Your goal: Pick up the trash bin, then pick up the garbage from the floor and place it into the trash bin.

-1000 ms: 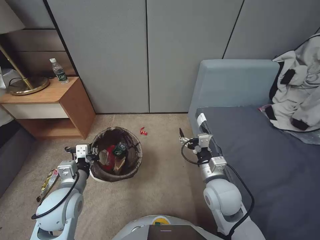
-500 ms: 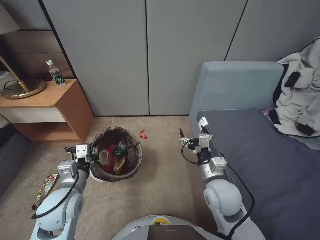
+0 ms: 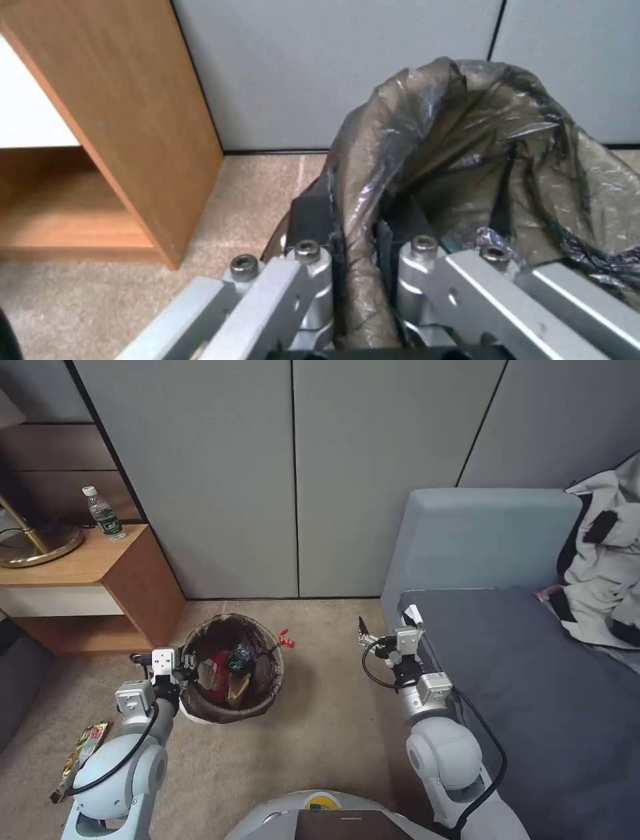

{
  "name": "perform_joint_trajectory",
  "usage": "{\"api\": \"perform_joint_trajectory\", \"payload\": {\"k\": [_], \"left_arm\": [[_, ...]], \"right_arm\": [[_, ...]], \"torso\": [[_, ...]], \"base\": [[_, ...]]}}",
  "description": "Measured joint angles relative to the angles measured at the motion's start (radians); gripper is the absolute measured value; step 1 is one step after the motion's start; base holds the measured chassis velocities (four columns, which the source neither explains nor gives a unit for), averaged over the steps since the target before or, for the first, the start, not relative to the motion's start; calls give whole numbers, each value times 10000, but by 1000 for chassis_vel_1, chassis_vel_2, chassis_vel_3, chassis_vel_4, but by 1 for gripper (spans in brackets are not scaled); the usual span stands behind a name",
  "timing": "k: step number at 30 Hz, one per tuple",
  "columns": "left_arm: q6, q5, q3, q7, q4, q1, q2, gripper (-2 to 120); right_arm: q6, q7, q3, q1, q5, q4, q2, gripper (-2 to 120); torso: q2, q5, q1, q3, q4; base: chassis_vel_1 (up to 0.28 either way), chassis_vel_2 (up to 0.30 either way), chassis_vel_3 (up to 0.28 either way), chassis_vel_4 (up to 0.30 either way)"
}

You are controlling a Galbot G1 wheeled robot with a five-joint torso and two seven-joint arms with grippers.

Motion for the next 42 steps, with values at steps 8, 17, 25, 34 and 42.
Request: {"api": "perform_joint_trajectory", "payload": {"k": [8, 17, 25, 34, 42], "left_arm": [[0, -10, -1, 0, 46, -33, 11, 7], [-5, -29, -13, 0, 87, -46, 14, 7], [-5, -57, -23, -1, 95, -49, 27, 7], [-6, -99, -99, -7, 67, 7, 1, 7], [1, -140, -139, -12, 29, 15, -16, 7]], "right_arm": [[0, -2, -28, 47, 0, -47, 5, 100], [-3, 1, -52, 84, 0, -80, 13, 100], [-4, 6, -62, 93, 0, -91, 12, 100], [-9, 12, -106, 117, 0, -97, 5, 100], [-9, 16, -101, 102, -1, -96, 5, 100]], "torso": [[0, 0, 0, 0, 0], [0, 0, 0, 0, 1], [0, 0, 0, 0, 0], [0, 1, 0, 0, 1], [0, -1, 0, 0, 0]], "base": [[-75, 69, 72, -69], [-75, 85, 77, -73], [-74, 90, 78, -71], [-61, 67, 67, -69], [-77, 74, 75, -77]]}}
